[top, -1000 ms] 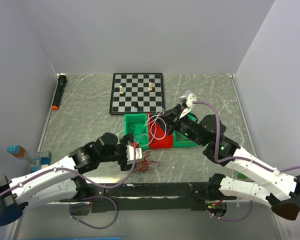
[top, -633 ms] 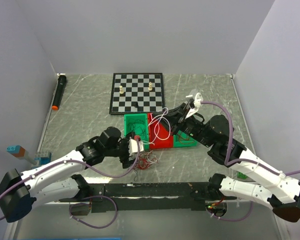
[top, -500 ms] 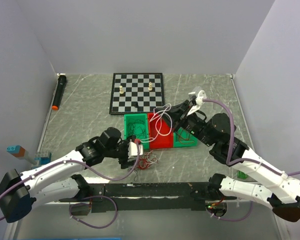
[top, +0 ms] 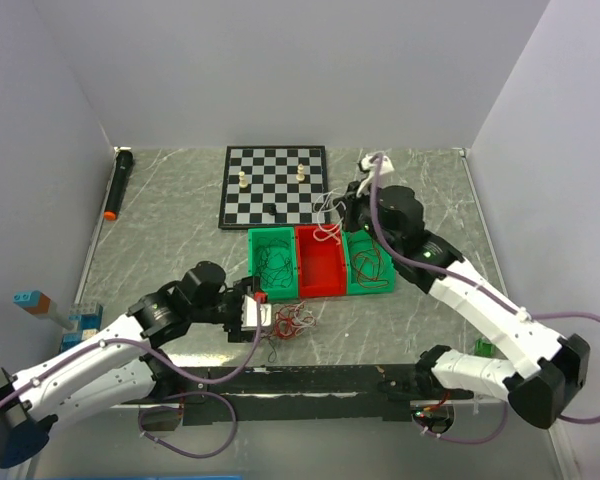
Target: Untangle the cables
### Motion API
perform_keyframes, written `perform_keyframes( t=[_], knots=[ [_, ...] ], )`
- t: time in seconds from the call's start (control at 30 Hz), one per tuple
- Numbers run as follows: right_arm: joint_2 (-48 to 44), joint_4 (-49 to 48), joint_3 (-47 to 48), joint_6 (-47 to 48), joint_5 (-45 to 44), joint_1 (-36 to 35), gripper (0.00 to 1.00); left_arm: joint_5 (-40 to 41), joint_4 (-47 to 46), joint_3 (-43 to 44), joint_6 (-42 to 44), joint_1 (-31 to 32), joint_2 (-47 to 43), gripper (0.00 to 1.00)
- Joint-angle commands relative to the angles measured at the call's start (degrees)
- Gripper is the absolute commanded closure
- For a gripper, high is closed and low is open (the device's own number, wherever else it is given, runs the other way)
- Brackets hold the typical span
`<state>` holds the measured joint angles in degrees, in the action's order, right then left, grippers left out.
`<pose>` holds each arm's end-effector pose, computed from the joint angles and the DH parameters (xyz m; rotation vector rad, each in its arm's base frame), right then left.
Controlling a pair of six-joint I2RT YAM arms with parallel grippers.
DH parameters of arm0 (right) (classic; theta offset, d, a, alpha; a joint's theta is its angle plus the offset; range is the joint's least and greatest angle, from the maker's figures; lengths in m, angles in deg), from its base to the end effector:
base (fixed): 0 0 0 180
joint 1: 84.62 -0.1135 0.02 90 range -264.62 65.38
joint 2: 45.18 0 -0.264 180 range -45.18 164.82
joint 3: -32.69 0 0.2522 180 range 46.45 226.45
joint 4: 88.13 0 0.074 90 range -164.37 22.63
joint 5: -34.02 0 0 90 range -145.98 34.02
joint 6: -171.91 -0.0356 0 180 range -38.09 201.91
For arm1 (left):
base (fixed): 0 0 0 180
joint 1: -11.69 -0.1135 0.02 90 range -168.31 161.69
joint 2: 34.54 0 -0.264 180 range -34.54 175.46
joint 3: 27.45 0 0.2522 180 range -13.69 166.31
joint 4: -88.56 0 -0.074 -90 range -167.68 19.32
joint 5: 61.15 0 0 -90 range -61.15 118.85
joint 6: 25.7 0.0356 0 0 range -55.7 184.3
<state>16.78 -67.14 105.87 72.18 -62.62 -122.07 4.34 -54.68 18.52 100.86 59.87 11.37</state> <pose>0.2018 0.1494 0.3770 -0.3390 1.7340 0.5012 0.1049 -0.1394 0.2398 1.6540 1.4586 -0.5851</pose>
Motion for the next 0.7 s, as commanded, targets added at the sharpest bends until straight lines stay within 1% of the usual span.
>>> perform_keyframes(
  t=[0.0, 0.13, 0.23, 0.4, 0.53, 0.67],
  knots=[
    [3.4, 2.3, -0.1, -2.6, -0.6, 0.1, 1.00, 0.5, -2.3, 0.5, 1.4, 0.0, -1.9, 0.16],
    [7.2, 3.1, -1.6, -4.9, -1.5, 0.1, 1.00, 1.3, -1.3, 3.0, 1.5, 0.0, -0.3, 0.16],
    [11.4, 4.9, -1.6, -6.9, -5.5, 0.1, 1.00, 1.1, -0.8, 4.5, 2.3, -0.1, -0.5, 0.16],
    [20.1, 13.5, 3.9, -9.9, -12.0, 0.0, 1.00, 0.4, 0.1, 7.4, 4.8, 0.0, -0.6, 0.13],
    [24.4, 17.2, 6.8, -11.3, -14.0, -1.2, 1.00, -0.9, 0.5, 9.4, 4.0, 0.0, 0.1, 0.14],
    [27.9, 20.0, 9.6, -12.6, -14.9, -3.1, 1.00, -1.1, -0.4, 9.5, 3.3, 0.0, -0.1, 0.13]
  ],
)
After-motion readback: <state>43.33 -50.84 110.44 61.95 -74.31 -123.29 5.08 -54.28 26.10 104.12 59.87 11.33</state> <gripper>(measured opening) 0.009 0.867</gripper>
